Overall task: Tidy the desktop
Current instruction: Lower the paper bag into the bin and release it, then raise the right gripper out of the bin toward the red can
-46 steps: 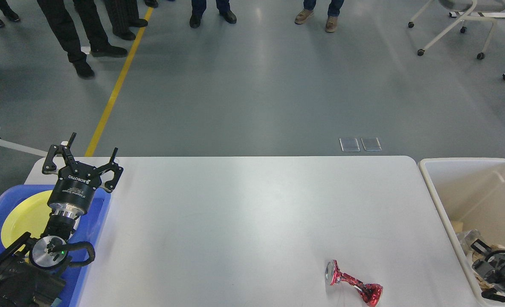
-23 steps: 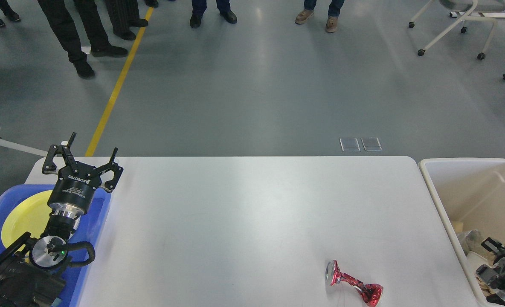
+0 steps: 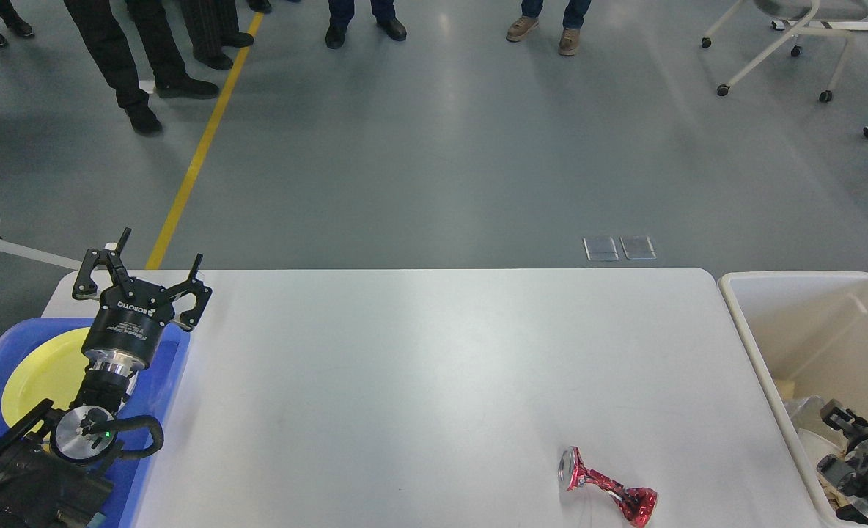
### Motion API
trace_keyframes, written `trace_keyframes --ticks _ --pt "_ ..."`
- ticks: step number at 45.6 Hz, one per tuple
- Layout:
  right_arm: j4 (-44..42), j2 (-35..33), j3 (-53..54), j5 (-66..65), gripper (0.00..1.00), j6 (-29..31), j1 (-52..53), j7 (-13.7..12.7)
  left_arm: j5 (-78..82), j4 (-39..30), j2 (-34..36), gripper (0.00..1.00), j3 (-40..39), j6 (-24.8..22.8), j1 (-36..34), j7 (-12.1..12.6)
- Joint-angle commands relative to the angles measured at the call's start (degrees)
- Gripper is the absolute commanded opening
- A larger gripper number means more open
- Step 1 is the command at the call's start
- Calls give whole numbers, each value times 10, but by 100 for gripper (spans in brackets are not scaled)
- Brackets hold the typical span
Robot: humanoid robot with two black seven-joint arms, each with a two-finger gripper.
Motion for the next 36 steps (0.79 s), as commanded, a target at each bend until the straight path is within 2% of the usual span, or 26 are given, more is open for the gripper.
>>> trace_keyframes --ticks 1,13,20,24,28,36 --pt "17 -23 -2 -10 100 15 30 0 0 0 0 96 0 0 0 0" --pt "251 -127 -7 -154 100 36 210 -4 1 0 0 96 0 0 0 0" --pt "366 -180 -39 -181 100 93 328 -4 0 0 0 96 0 0 0 0" --pt "406 -179 -119 -181 100 144 413 -5 0 0 0 96 0 0 -1 0" --pt "444 -151 -209 -175 100 228 516 -4 0 0 0 96 0 0 0 0" --pt "511 -124 -244 -174 100 373 655 -5 1 0 0 96 0 0 0 0"
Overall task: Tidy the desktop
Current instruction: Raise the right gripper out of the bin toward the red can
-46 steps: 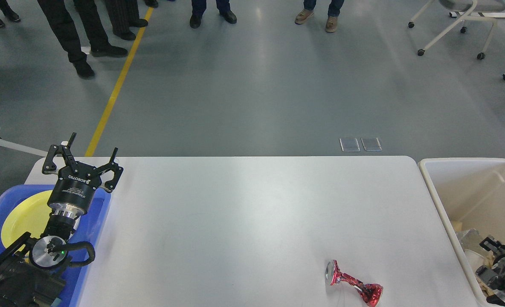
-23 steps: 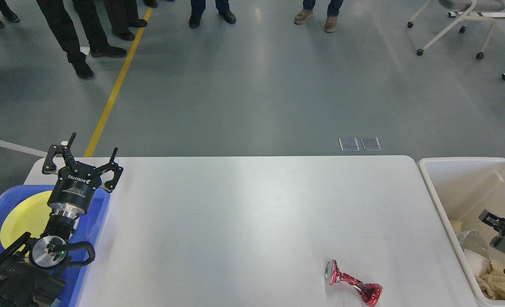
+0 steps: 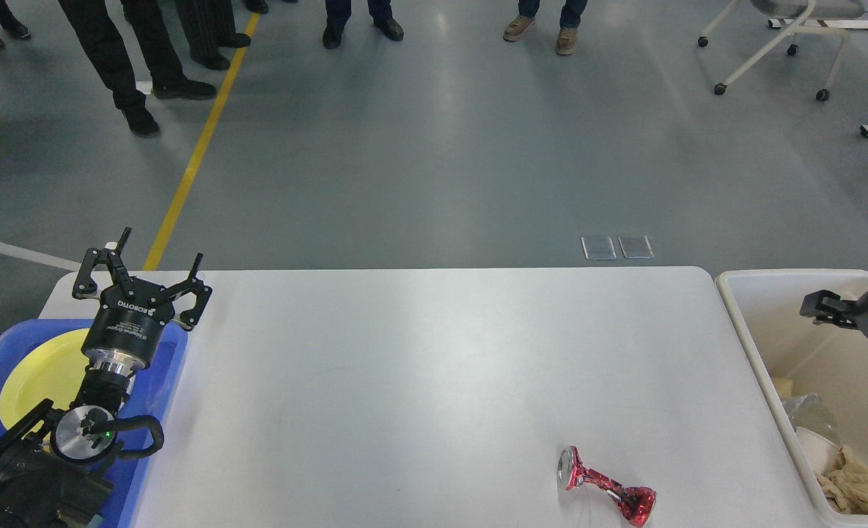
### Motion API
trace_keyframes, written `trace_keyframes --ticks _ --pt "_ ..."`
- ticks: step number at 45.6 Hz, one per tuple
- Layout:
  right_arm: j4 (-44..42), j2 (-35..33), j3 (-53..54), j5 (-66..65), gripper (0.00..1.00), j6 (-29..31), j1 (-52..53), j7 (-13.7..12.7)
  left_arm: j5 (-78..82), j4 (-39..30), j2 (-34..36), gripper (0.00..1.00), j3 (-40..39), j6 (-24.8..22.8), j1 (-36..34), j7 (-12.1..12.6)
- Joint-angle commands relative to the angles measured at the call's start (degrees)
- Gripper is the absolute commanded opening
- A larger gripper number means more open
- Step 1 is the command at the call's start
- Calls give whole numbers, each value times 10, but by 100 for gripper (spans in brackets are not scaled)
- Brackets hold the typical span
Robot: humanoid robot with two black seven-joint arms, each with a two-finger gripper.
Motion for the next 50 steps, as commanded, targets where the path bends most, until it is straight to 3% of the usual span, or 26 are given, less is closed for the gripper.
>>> trace_keyframes --ticks 1,9,17,29,39,50 --pt "59 13 -17 1 100 107 106 -1 0 0 0 96 0 0 0 0" --pt "141 49 -17 2 100 203 229 -1 0 0 0 96 -1 0 1 0" --pt "234 80 -19 58 100 244 348 -1 0 0 0 96 0 0 1 0" --pt "394 106 -17 82 100 244 509 -1 0 0 0 96 0 1 1 0" --pt "412 151 -17 126 99 237 533 -1 0 0 0 96 0 1 1 0" --pt "412 155 -17 136 99 223 533 -1 0 0 0 96 0 1 1 0"
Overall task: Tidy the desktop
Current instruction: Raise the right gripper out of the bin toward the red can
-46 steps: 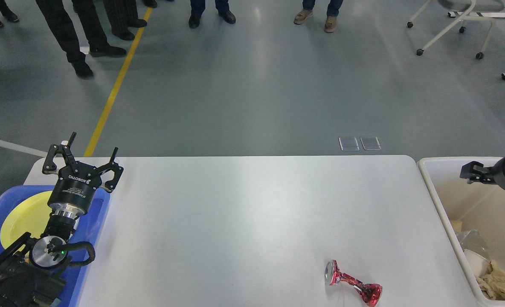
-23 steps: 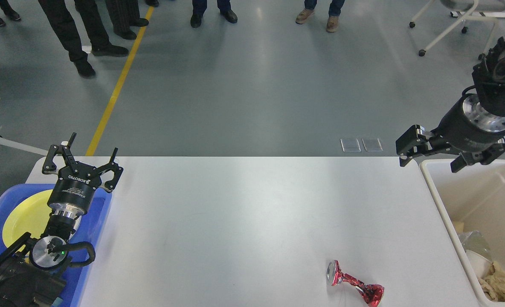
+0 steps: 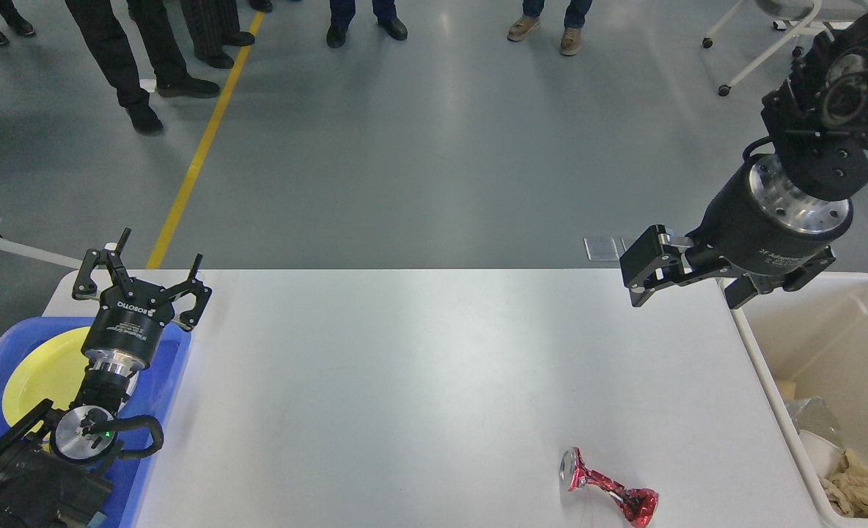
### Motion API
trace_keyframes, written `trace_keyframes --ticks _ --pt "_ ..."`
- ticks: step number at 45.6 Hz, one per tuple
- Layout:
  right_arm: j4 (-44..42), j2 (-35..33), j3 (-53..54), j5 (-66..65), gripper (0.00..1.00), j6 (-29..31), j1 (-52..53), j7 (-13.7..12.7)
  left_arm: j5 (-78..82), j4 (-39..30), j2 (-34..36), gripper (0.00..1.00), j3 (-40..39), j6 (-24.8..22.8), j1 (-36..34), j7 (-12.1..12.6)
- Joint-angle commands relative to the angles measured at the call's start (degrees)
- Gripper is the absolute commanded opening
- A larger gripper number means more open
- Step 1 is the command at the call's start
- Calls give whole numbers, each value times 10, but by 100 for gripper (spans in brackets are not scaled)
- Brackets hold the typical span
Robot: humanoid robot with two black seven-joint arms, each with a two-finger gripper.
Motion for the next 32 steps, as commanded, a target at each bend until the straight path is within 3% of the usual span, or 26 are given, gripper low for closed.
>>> trace_keyframes --ticks 1,16,22,32 --pt "-1 0 0 1 99 -2 0 0 0 0 0 96 -1 0 0 0" --pt "-2 -3 0 1 99 -4 -6 -1 0 0 0 96 -1 0 0 0" --pt "-3 -5 -5 36 99 -33 -17 -4 0 0 0 96 -1 0 0 0" --pt "-2 -2 -18 243 98 -48 -25 -90 0 0 0 96 -1 0 0 0"
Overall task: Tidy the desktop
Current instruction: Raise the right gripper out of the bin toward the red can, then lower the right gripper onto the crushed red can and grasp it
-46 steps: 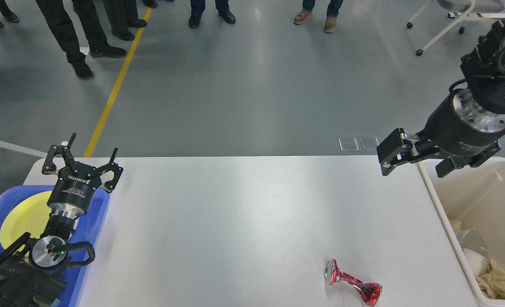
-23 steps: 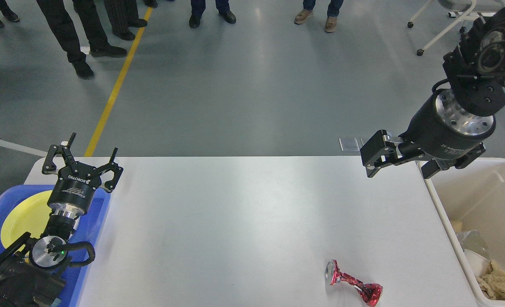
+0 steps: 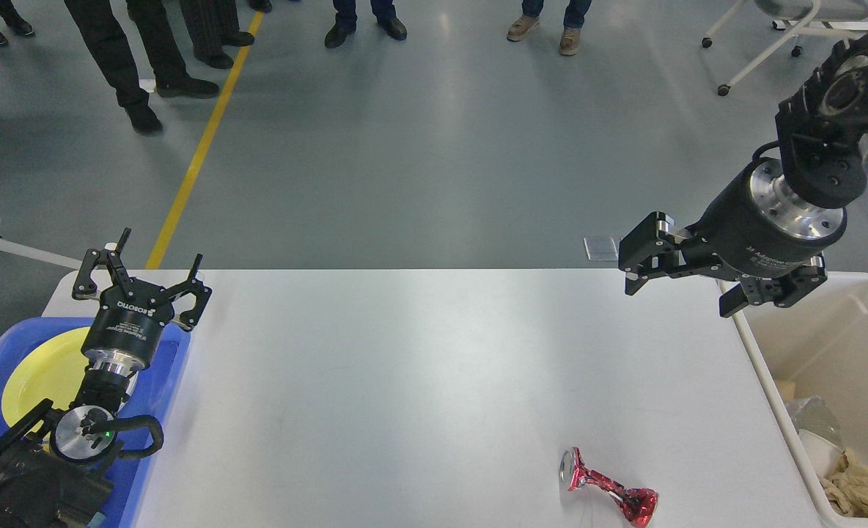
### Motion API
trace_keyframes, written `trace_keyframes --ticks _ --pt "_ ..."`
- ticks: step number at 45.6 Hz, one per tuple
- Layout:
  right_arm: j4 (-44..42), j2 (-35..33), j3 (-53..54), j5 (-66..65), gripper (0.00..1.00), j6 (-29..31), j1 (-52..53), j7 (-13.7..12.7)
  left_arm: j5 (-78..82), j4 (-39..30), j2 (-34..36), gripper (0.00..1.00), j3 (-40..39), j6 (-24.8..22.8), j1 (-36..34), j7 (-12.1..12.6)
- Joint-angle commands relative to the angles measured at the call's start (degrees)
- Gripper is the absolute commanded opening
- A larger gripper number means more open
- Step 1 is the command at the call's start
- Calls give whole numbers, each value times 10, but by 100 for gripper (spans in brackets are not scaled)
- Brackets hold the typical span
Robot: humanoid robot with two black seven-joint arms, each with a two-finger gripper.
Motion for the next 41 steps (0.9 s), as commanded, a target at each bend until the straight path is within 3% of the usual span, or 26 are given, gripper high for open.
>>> trace_keyframes --ticks 1,12,16,24,28,32,41 --pt "2 1 -2 130 98 -4 -6 -52 0 0 0 96 1 0 0 0" --pt "3 1 -7 274 100 -9 -7 -110 1 0 0 96 0 0 0 0" --pt "3 1 -7 334 100 -31 -9 -150 1 0 0 96 0 0 0 0" --pt "18 1 -6 462 100 -179 -16 -262 0 0 0 96 1 0 0 0" --pt "22 2 -4 519 100 -270 -22 -297 0 0 0 96 1 0 0 0" --pt "21 0 0 573 100 -324 -22 -308 1 0 0 96 1 0 0 0" --pt "17 -3 7 638 99 -342 -25 -306 0 0 0 96 0 0 0 0"
